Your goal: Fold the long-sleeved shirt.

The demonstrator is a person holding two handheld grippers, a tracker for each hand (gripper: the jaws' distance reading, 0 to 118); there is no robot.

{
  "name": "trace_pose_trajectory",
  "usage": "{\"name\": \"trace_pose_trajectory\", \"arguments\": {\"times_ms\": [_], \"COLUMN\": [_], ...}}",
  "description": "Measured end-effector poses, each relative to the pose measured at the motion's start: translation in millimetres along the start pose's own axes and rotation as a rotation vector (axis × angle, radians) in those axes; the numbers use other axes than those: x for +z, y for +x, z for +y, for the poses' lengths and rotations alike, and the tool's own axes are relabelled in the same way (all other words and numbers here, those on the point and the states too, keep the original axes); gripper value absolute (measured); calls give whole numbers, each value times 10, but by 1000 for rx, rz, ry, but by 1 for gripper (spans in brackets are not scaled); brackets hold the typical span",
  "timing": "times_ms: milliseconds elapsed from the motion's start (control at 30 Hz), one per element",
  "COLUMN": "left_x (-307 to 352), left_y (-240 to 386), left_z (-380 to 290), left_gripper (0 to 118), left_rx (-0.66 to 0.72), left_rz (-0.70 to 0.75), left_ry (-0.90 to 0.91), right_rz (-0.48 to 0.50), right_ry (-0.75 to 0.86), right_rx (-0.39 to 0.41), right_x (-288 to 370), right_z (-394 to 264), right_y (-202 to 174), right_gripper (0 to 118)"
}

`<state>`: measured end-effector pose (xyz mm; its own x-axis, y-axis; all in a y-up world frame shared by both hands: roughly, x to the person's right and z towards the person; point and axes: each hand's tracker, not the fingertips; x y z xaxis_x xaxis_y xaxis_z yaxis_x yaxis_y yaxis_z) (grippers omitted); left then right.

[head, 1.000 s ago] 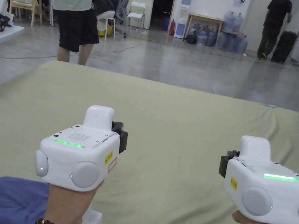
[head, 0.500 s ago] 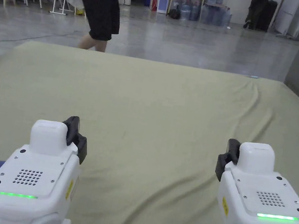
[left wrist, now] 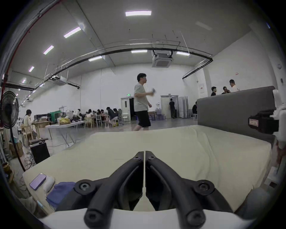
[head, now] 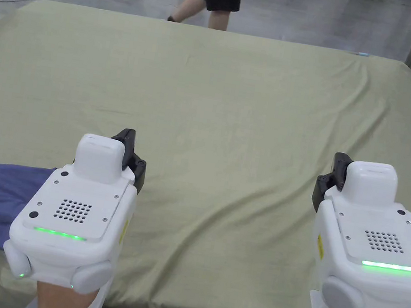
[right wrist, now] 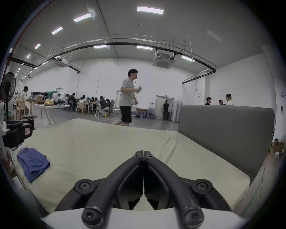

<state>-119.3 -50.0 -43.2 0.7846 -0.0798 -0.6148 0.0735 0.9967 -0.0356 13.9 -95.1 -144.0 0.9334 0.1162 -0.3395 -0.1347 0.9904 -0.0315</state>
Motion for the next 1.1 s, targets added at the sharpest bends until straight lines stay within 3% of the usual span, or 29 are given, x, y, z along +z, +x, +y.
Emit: {"name": "trace_pose_trajectory", "arguments": {"times_ms": [200, 233, 267, 300, 333, 367, 400, 433, 567, 667, 733, 800, 1100], "left_x": [-47, -55, -58, -64, -68, -81, -102, -113, 65, -179, -127, -136, -71], "left_y": [-9, -17, -18, -10, -9, -13, -6, -9, -68, 130, 9, 5, 61], "left_z": [59, 72, 77, 84, 90, 91, 95, 91, -184, -216, -170, -137, -147], "left_gripper": [0, 0, 5, 20, 54, 88, 112, 118, 118, 118, 118, 118, 117], "left_rx": [20, 22, 22, 22, 24, 26, 29, 36, 45, -35, 10, 20, -8], "left_rz": [4, 5, 6, 11, 13, 13, 11, 10, -47, 54, -29, -39, -10], "left_ry": [-6, -7, -5, -7, -9, -14, -22, -24, 124, 11, -30, -63, -15], "right_rz": [-4, -7, -18, -18, -23, -25, -22, -21, -51, -63, -93, -42, -21], "right_ry": [-12, -11, -5, -5, -6, -12, -15, -8, 53, 62, -48, -24, -14], "right_rx": [-6, -2, 3, 2, 1, -2, -6, -8, -10, -8, 11, -18, -12], "right_x": [-16, -13, -9, -10, -17, -29, -35, -28, -90, -131, -141, -136, -93], "right_z": [-10, -12, -14, -17, -25, -30, -41, -59, -123, -236, -237, -272, -236], "right_y": [-8, -19, -28, -28, -32, -29, -21, -12, -2, 40, 34, 60, 6], "right_gripper": [0, 3, 17, 42, 75, 92, 100, 100, 101, 101, 101, 101, 101]}}
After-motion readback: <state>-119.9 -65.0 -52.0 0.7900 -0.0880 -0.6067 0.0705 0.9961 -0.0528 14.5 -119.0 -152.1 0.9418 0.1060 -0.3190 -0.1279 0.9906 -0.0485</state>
